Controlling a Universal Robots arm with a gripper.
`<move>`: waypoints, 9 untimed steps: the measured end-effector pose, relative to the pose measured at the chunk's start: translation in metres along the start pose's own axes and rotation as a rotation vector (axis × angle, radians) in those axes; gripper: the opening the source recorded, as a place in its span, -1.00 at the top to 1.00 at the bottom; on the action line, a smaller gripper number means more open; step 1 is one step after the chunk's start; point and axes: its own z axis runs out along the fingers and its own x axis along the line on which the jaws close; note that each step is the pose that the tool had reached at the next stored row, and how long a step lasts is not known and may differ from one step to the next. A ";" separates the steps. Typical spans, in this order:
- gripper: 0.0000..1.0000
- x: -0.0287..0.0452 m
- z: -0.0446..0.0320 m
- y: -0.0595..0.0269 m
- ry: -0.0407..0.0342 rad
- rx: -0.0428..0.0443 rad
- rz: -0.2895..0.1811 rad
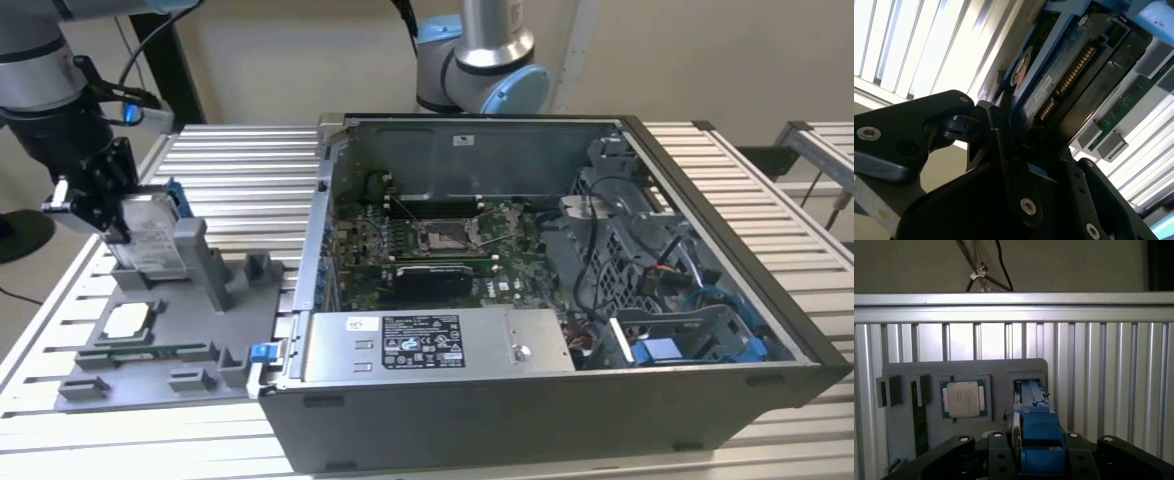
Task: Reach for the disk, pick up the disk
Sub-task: 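Pick up the disk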
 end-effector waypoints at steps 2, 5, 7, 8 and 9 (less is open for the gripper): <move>1.00 0.0000 -0.0039 0.0000 0.0000 0.0001 0.000; 1.00 -0.0001 -0.0103 0.0001 0.0000 -0.0001 0.000; 1.00 -0.0001 -0.0148 0.0001 0.0000 0.0000 0.000; 1.00 -0.0001 -0.0172 0.0001 0.0000 0.0000 0.000; 1.00 -0.0001 -0.0196 0.0001 0.0000 0.0000 0.000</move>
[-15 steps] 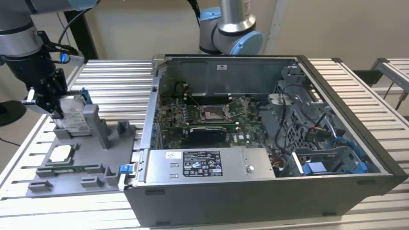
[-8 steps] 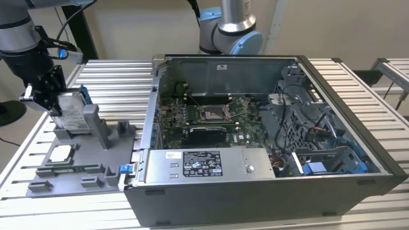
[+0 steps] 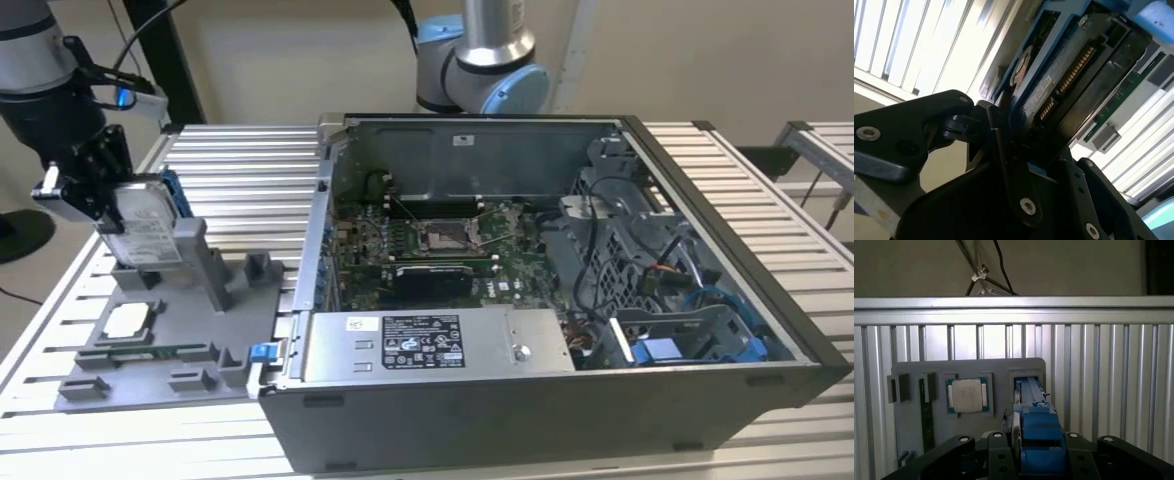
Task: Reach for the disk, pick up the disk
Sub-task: 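Pick up the disk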
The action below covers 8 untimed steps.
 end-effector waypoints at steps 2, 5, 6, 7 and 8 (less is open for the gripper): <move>1.00 0.0000 -0.0044 0.0000 0.0001 -0.0001 0.000; 1.00 0.0000 -0.0106 0.0000 0.0000 0.0000 0.000; 1.00 -0.0001 -0.0129 0.0001 0.0000 0.0000 0.000; 1.00 -0.0001 -0.0150 0.0001 0.0000 0.0000 0.000; 1.00 -0.0001 -0.0173 0.0002 0.0001 -0.0001 0.000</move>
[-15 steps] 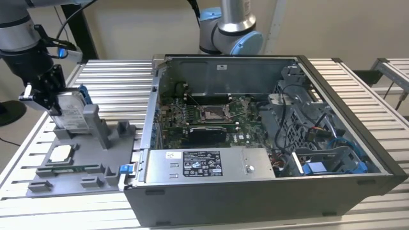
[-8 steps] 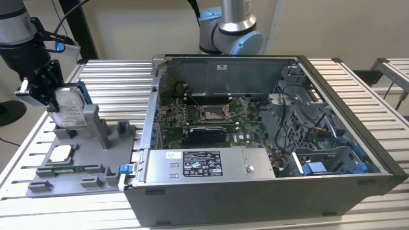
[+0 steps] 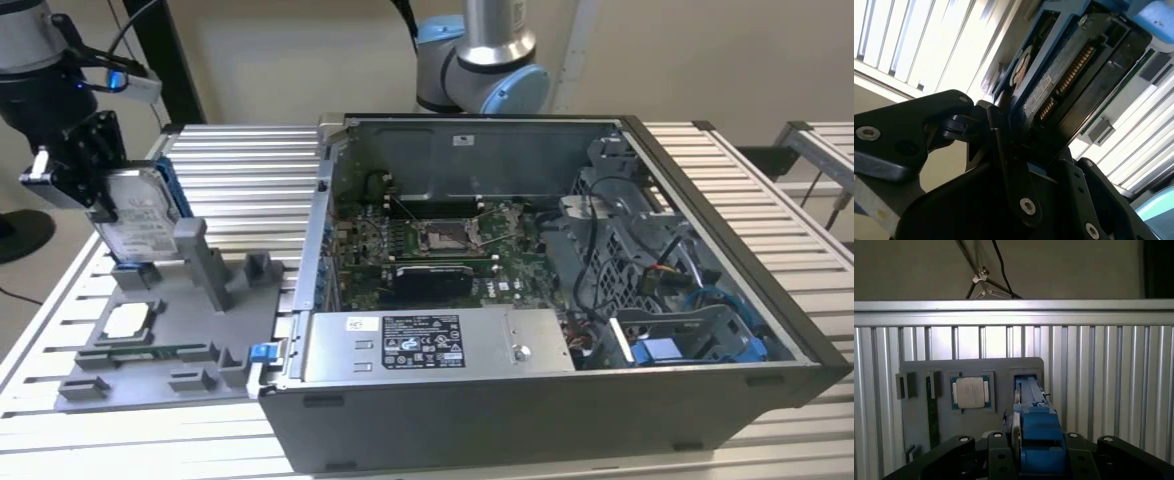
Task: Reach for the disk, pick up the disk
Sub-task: 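Pick up the disk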
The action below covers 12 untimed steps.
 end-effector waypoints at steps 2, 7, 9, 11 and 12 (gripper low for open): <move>1.00 0.0000 -0.0044 0.0000 -0.0001 0.0001 0.000; 1.00 -0.0001 -0.0152 0.0001 -0.0001 0.0001 0.000; 1.00 -0.0002 -0.0198 0.0002 -0.0001 0.0001 0.000; 1.00 -0.0002 -0.0244 0.0002 0.0000 0.0000 0.000; 1.00 -0.0002 -0.0266 0.0002 -0.0001 0.0001 0.000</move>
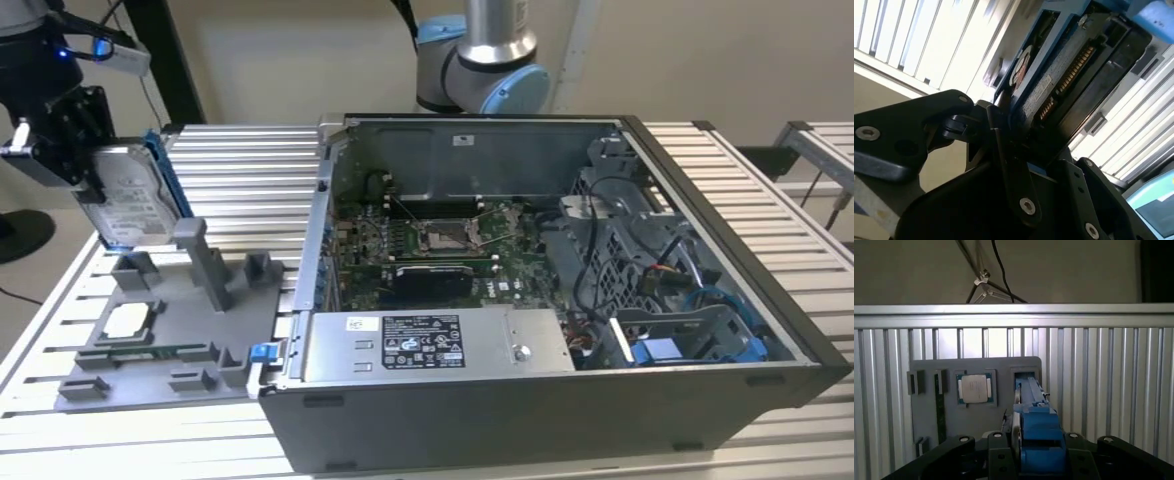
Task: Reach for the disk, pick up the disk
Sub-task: 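Pick up the disk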
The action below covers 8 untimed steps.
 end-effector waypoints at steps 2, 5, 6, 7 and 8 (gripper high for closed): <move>1.00 0.0000 -0.0043 0.0000 0.0000 0.0000 0.000; 1.00 0.0000 -0.0104 0.0001 0.0001 -0.0001 0.000; 1.00 -0.0001 -0.0126 0.0001 0.0000 0.0000 0.000; 1.00 -0.0001 -0.0147 0.0001 0.0000 0.0000 0.000; 1.00 -0.0001 -0.0168 0.0001 0.0000 0.0000 0.000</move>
